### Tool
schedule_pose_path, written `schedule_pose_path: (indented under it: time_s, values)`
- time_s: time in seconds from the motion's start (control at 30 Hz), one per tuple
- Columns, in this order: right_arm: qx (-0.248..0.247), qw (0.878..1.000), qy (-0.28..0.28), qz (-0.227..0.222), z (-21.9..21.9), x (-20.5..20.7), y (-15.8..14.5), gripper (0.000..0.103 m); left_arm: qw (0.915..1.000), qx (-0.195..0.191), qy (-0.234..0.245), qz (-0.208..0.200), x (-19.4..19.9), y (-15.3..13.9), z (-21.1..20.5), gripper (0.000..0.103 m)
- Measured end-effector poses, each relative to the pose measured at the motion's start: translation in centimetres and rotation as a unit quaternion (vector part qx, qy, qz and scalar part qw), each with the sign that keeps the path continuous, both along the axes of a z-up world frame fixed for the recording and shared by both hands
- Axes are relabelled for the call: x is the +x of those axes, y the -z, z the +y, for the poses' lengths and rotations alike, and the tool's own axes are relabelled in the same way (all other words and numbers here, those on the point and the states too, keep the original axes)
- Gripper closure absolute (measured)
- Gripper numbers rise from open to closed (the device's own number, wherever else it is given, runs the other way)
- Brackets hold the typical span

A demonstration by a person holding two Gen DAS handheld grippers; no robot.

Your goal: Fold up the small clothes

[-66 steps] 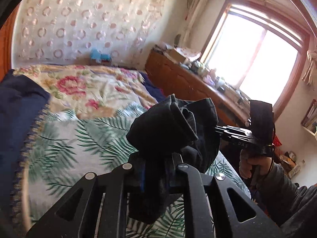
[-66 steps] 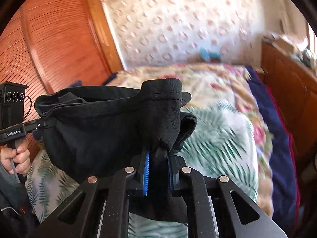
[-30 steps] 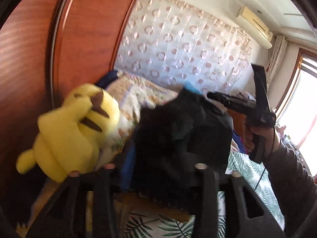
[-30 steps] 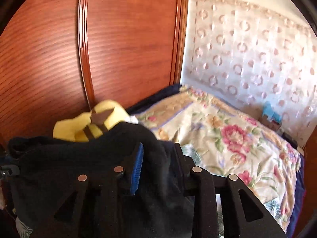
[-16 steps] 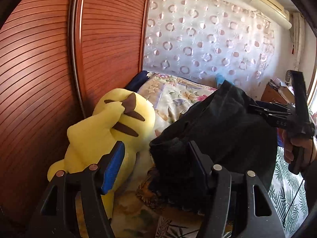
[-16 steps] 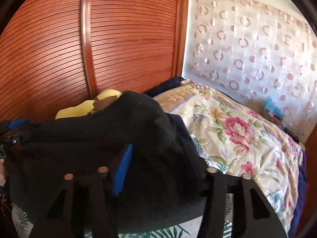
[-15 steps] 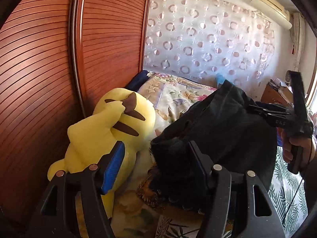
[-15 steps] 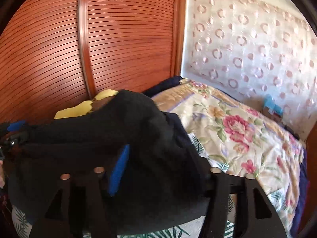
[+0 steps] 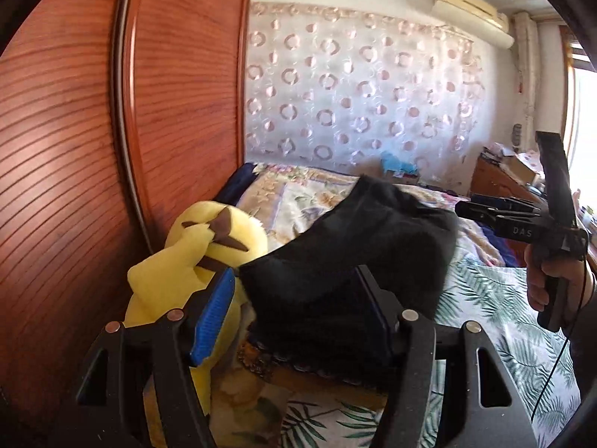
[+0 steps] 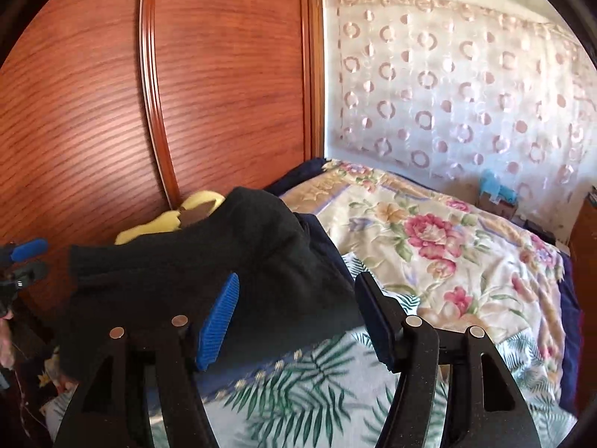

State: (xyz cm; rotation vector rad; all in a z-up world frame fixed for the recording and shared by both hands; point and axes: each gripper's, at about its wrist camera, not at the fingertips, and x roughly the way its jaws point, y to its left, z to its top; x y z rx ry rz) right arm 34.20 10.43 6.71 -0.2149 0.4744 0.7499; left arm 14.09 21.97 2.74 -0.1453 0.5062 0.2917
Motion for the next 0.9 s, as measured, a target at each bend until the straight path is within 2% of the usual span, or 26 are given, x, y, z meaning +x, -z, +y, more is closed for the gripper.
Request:
schedule_pose_path:
  time_s: [0.07, 0.1, 0.33, 0.6, 0.77, 0.9]
  values:
    - [0.010, 1.000, 0.008, -0.006, -1.4, -2.2, -0.3, 0.037, 0.9999, 0.003, 0.008, -0.009, -0.7, -0.5, -1.0, 0.021]
    - [0.013, 1.000, 0.011, -0.007, -2.0, -3.2, -0.4, 0.037, 0.9997, 0.004, 0.016, -0.019, -1.2, -0.8, -1.6, 0.018]
    - [0.027, 0.999, 0.035, -0.021, -6.3, -10.7, -0.4, 0.036, 0.9974, 0.041, 0.053, -0.025, -3.2, -1.8, -6.9, 0.017]
    - [0.043, 0.995, 0.083, -0.027, -11.5, -18.8, 0.3, 0.033, 0.9941, 0.028, 0.102, -0.026, -4.0, -1.0, -11.9, 0.017]
    - [0.052, 0.991, 0.120, -0.035, -14.2, -23.5, 0.4, 0.020, 0.9902, 0.024, 0.136, -0.022, -4.1, -0.7, -15.2, 0.017]
    - [0.057, 0.985, 0.155, -0.045, -15.7, -27.3, 0.1, 0.017, 0.9884, 0.034, 0.147, -0.017, -4.5, -0.9, -17.5, 0.017]
